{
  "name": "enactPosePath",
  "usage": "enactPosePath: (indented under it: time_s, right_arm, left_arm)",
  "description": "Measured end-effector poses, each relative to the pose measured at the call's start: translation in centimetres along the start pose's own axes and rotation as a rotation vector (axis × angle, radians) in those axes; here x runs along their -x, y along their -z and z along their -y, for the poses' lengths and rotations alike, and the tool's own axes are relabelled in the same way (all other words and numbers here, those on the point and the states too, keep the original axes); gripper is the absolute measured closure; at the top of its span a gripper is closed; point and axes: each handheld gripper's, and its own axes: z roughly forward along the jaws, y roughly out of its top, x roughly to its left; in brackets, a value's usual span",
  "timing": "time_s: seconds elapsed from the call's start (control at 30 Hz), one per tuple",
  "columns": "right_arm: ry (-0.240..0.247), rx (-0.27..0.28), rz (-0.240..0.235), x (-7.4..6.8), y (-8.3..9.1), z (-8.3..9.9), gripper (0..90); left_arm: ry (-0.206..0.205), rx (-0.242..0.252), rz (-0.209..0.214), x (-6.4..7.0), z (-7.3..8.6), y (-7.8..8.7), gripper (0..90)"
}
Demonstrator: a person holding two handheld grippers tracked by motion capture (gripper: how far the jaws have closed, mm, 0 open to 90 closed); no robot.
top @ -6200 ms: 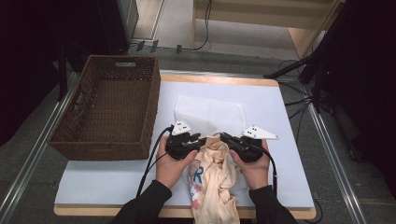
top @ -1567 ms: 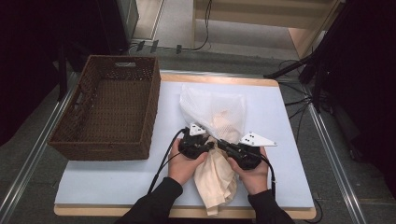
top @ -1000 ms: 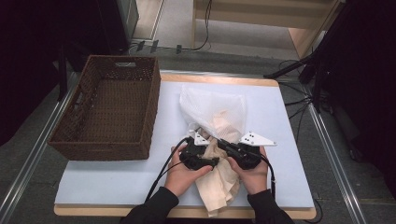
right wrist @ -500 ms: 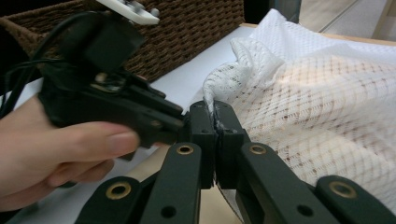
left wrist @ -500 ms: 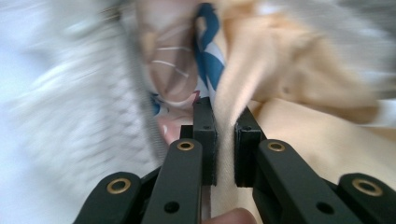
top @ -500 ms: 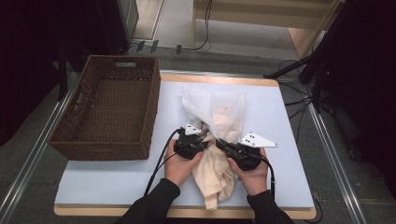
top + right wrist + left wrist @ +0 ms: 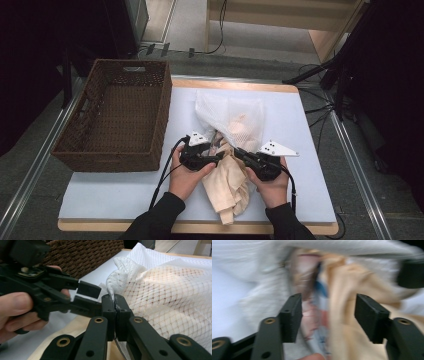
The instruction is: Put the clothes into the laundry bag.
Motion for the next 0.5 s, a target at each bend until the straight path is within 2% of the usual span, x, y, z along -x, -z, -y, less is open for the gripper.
enactPosePath:
  time_s: [0.1, 0.23, 0.33, 0.43, 0.47, 0.5]
  right_arm:
    - [0.006, -0.006, -0.001, -0.1, -0.1, 0.1, 88.9]
    - [0.004, -0.008, 0.000, 0.0, -0.1, 0.1, 88.9]
    - [-0.002, -0.002, -0.002, 0.2, -0.1, 0.1, 88.9]
    - [0.000, 0.002, 0.000, 0.3, -0.1, 0.0, 88.9]
    - [-0.001, 0.001, 0.001, 0.3, -0.1, 0.0, 88.9]
    - [-0.004, 0.001, 0.002, 0.3, -0.1, 0.0, 88.9]
  left_arm:
    - [0.017, 0.018, -0.015, -0.5, 0.0, -0.7, 34.9]
    - [-0.029, 0.037, -0.038, -0.1, -0.8, -1.6, 37.3]
    - [-0.044, 0.045, -0.052, 0.2, -1.5, -2.2, 41.2]
    - [-0.069, 0.047, -0.049, 0.6, -2.0, -2.8, 48.3]
    - [-0.081, 0.039, -0.044, 0.7, -2.0, -2.9, 54.1]
    - [-0.095, 0.023, -0.019, 0.9, -1.9, -2.9, 62.4]
